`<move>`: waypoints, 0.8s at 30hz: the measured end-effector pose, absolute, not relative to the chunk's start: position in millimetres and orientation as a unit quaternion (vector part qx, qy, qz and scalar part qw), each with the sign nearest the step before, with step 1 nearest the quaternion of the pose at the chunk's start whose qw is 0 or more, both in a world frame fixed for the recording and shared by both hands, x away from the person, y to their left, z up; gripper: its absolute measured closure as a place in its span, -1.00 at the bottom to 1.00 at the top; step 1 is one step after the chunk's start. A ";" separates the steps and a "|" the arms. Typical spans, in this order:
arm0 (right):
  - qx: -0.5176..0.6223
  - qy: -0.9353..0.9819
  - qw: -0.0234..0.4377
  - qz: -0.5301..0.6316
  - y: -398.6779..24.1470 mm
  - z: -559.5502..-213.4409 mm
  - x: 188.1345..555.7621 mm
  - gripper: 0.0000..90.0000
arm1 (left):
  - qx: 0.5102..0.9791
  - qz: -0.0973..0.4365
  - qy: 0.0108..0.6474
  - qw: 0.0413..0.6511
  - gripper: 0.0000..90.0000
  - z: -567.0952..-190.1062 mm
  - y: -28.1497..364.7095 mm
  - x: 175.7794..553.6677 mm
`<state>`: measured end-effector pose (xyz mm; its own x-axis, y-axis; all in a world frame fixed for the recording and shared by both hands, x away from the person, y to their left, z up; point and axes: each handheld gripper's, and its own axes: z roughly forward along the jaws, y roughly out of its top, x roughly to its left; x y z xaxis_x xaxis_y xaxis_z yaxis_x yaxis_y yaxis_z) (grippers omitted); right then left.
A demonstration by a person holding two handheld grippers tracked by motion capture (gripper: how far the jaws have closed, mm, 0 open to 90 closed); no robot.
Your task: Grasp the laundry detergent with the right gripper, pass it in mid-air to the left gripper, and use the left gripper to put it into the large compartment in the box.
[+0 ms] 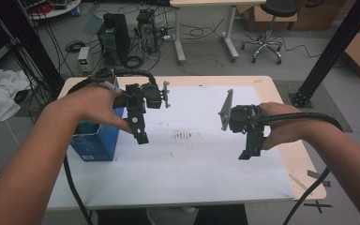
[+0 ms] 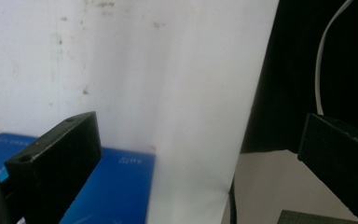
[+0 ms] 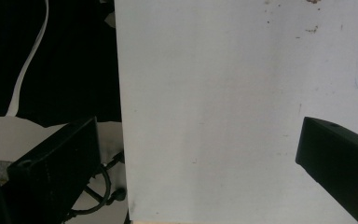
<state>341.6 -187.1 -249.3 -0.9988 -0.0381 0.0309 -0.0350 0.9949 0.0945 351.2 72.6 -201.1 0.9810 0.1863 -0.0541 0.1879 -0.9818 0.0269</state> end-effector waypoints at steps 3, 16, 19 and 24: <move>0.015 -0.999 0.016 -0.044 -186.9 -248.6 343.8 -1.00 | 0.996 -0.025 0.086 0.010 -1.00 -202.8 68.3 349.2; 0.025 -0.999 0.015 -0.042 -177.9 -248.4 345.5 -1.00 | 0.996 -0.034 0.082 0.016 -1.00 -208.0 65.5 349.1; 0.025 -0.999 0.013 -0.045 -178.7 -246.5 346.6 -1.00 | 0.996 -0.034 0.079 0.020 -1.00 -206.8 64.6 350.2; 0.022 -0.999 0.013 -0.044 -180.2 -246.3 347.3 -1.00 | 0.996 -0.034 0.074 0.021 -1.00 -205.8 61.0 349.9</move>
